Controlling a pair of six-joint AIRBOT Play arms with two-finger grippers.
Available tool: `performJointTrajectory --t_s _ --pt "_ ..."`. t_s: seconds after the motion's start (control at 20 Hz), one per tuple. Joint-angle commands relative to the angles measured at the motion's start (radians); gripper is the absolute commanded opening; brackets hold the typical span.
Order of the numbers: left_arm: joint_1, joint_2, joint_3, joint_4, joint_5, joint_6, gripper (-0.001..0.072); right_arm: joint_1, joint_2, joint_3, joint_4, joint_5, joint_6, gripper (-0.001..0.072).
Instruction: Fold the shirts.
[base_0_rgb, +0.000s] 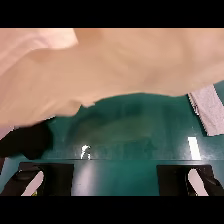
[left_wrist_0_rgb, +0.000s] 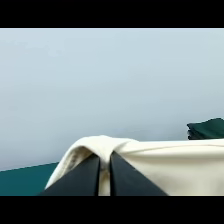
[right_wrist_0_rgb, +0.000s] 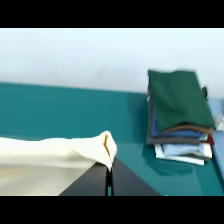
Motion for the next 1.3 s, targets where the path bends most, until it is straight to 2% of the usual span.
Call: performJointTrajectory --t_s 0.0,0.1,0.3,0.45,0.6,0.7,0.8,0.9,1.05,1.15,1.25 --pt "0.001 -0.029 0.008 0.002 0.004 -0.007 0.0032 0.011 -0.097 0.164 -0.006 0.088 0.015 0.0012" --pt "0.001 -0.079 -0.07 0.001 -0.046 -0.006 0.0032 0.068 -0.174 0.161 -0.006 0.149 0.021 0.0012" --pt "0.001 -0.259 -0.23 -0.034 -0.158 -0.006 0.0033 0.17 -0.322 -0.016 -0.055 0.174 0.022 0.0012" --pt "0.001 -0.435 -0.355 -0.047 -0.182 0.004 0.0033 0.232 -0.466 -0.142 -0.173 0.175 0.021 0.0012" --pt "0.001 -0.636 -0.411 -0.048 -0.179 0.048 0.0033 0.261 -0.643 -0.208 -0.189 0.166 0.021 0.0012" --pt "0.001 -0.766 -0.411 -0.064 -0.14 0.048 0.0034 0.275 -0.76 -0.209 -0.188 0.139 0.021 0.0012" --pt "0.001 -0.864 -0.411 -0.094 -0.033 0.063 0.0034 0.282 -0.844 -0.208 -0.187 0.047 0.021 0.0012" --pt "0.001 -0.917 -0.4 -0.103 0.082 0.086 0.0033 0.293 -0.925 -0.146 -0.182 -0.015 0.022 0.0012" --pt "0.001 -0.935 -0.375 -0.104 0.207 0.093 0.0034 0.298 -1.006 -0.002 -0.18 -0.016 0.022 0.0012" --pt "0.001 -0.935 -0.351 -0.104 0.178 0.108 0.0034 0.312 -1.023 0.065 -0.182 0.002 0.021 0.0012" --pt "0.002 -0.935 -0.335 -0.097 0.071 0.138 0.0034 0.329 -1.013 0.07 -0.19 0.022 0.021 0.0012"
